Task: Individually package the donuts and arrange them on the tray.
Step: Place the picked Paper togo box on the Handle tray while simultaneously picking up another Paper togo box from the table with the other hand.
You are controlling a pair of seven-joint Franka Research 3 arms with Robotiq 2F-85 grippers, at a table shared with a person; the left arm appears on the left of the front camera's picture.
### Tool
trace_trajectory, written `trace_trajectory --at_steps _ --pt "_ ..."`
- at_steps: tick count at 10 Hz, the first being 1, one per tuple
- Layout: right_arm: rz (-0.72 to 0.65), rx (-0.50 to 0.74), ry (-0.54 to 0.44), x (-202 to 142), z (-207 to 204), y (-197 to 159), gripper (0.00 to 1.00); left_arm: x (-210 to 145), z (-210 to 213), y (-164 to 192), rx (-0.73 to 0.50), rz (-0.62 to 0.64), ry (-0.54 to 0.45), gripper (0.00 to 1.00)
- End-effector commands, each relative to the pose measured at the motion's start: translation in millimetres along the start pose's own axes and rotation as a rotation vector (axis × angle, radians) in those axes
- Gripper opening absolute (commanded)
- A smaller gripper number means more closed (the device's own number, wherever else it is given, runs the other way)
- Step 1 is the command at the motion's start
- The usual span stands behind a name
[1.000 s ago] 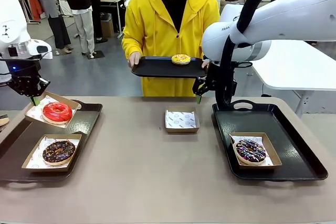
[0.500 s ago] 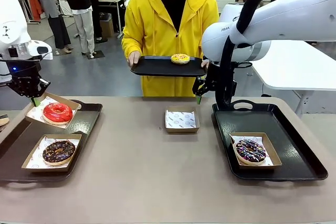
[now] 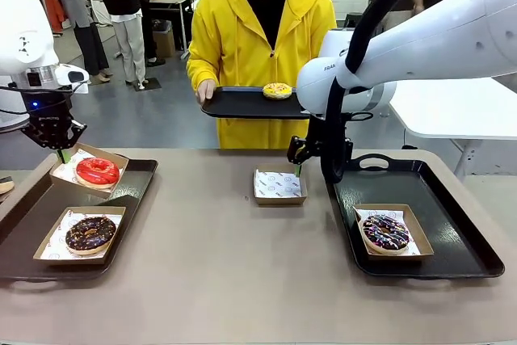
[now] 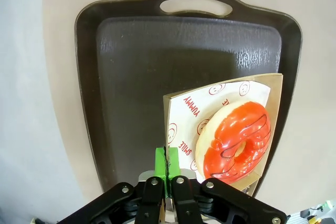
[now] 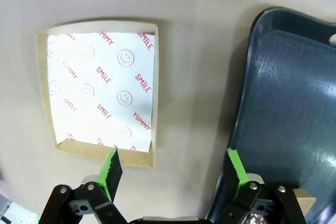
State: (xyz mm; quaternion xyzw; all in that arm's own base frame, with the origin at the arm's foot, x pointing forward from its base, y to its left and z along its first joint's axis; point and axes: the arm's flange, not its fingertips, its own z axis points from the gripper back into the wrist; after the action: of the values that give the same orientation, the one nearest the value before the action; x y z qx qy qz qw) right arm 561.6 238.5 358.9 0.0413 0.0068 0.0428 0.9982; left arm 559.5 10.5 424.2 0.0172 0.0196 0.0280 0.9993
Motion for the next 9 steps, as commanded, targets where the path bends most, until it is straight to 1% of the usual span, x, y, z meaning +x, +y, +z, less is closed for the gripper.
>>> trace_trajectory --at_steps 1,3,5,9 --pt "-0.031 -0.008 -0.02 17.4 -8.4 2.9 1.0 11.2 2.1 -1.5 -0.021 0.037 0.022 0.01" --pt "-0.023 -0.004 -0.007 21.9 -20.1 4.7 1.0 14.4 -2.0 -0.2 -0.019 0.046 0.031 0.01" --pt "0.021 0.011 -0.022 23.9 -28.4 10.0 1.0 15.8 -3.7 0.1 -0.018 0.046 0.036 0.01" --pt "0.065 0.019 -0.037 25.5 -33.1 14.1 1.0 18.9 -7.7 -2.1 -0.007 0.046 0.047 0.01"
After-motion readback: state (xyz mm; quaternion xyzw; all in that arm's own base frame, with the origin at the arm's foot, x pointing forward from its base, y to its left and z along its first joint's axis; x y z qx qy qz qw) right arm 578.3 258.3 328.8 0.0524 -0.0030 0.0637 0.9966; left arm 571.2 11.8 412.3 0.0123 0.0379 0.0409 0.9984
